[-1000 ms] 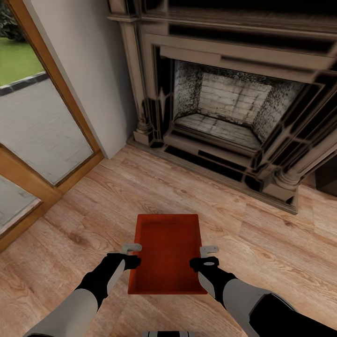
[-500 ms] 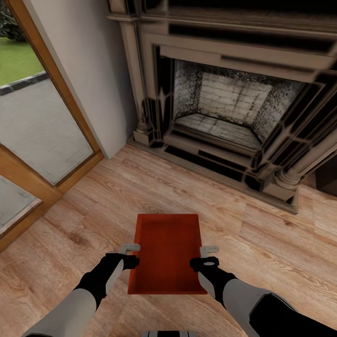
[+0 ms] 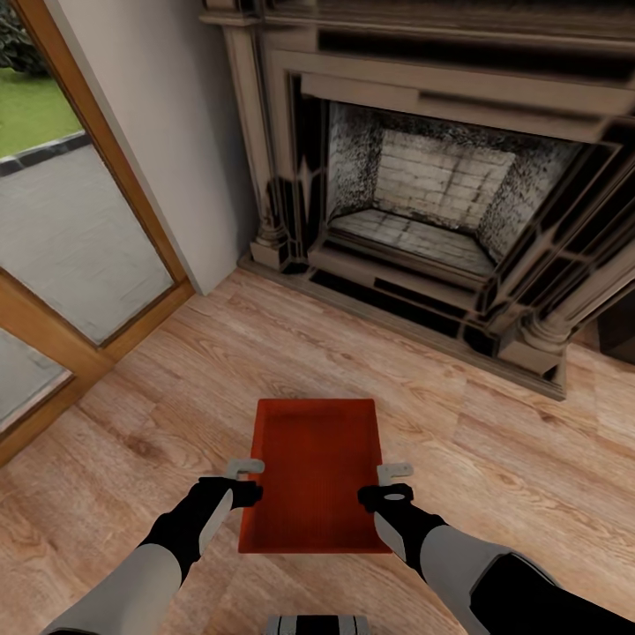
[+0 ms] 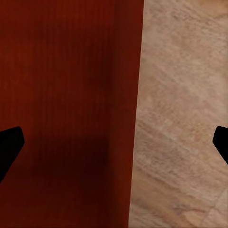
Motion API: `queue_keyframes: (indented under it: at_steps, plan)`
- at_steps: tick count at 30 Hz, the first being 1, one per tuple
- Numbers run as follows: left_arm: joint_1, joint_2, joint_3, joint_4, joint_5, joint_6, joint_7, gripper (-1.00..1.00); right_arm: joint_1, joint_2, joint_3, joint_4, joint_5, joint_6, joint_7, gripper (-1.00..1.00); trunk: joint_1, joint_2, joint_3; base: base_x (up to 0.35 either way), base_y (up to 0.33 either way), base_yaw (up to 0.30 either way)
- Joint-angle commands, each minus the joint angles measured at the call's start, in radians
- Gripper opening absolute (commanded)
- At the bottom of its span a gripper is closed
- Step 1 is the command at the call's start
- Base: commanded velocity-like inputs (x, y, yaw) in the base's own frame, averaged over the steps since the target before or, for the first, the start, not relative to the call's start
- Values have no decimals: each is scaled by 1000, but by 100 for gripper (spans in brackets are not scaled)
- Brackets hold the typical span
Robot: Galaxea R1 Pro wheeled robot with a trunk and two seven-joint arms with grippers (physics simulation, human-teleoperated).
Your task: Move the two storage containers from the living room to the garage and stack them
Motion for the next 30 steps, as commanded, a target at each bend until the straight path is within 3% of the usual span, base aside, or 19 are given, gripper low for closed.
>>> queue_keyframes:
  at_steps: [1,7,30]
  plan:
    - [0,1,-6,-2,11,4,9,100,0,0,9,-1,-8,3,-5,100,4,-7,-4,0,0,0]
    - [0,0,-6,-1,11,4,9,100,0,-1,9,-1,-8,3,-5,100,27,-49,-23,0,0,0]
    - [0,1,-6,6,11,4,8,100,0,-1,9,-1,-8,3,-5,100,27,-49,-23,0,0,0]
